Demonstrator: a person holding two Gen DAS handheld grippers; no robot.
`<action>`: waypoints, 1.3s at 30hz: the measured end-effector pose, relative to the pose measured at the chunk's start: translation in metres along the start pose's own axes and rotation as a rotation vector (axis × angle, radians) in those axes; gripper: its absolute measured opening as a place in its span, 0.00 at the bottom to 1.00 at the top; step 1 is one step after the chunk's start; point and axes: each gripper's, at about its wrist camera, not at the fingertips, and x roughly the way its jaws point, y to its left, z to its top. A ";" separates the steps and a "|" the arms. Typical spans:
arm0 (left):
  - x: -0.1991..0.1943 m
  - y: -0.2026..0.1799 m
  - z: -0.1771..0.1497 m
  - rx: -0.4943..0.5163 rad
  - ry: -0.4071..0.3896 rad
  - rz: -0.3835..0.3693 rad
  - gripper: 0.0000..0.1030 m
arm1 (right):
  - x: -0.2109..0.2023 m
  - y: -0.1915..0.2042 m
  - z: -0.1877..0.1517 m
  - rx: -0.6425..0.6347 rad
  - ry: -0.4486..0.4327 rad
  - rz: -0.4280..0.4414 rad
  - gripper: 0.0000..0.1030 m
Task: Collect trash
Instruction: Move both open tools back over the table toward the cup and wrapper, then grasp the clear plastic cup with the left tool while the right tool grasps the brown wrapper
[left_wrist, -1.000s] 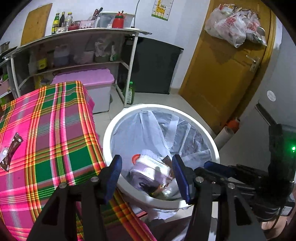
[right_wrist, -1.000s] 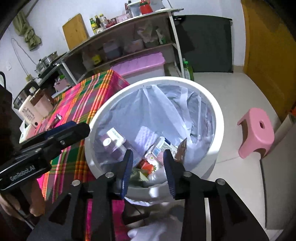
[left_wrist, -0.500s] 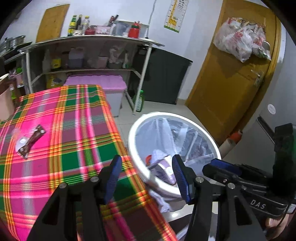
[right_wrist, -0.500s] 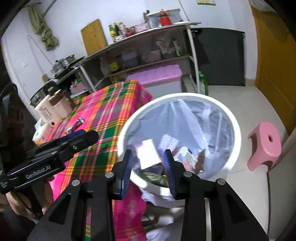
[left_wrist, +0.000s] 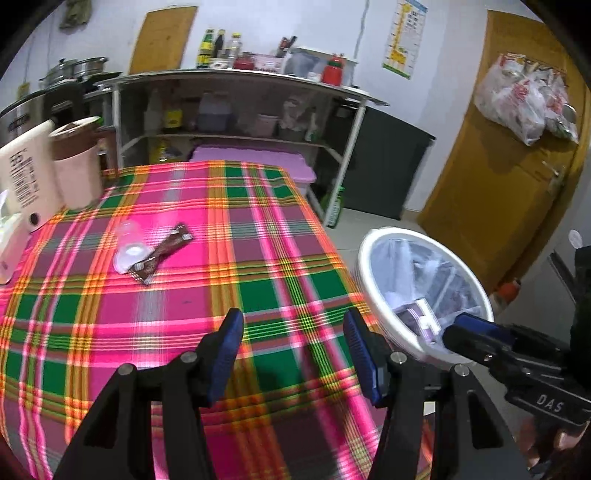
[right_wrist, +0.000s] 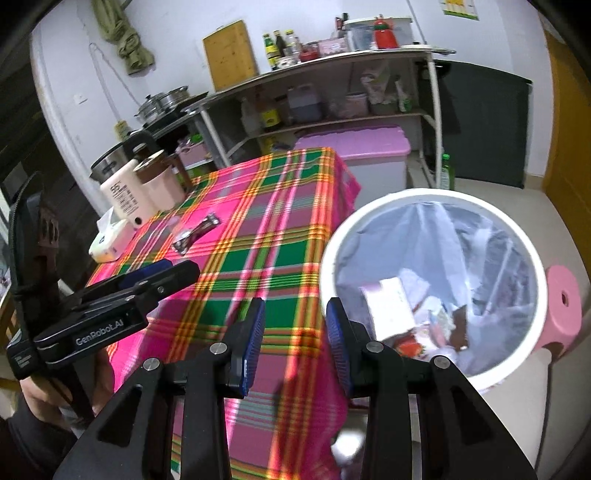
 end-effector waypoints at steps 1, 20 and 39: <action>0.000 0.006 -0.001 -0.009 0.000 0.010 0.57 | 0.003 0.004 0.001 -0.008 0.004 0.005 0.35; 0.015 0.111 0.017 -0.136 -0.023 0.169 0.57 | 0.058 0.052 0.024 -0.099 0.061 0.046 0.35; 0.067 0.138 0.049 -0.118 0.021 0.171 0.53 | 0.100 0.064 0.036 -0.124 0.116 0.044 0.35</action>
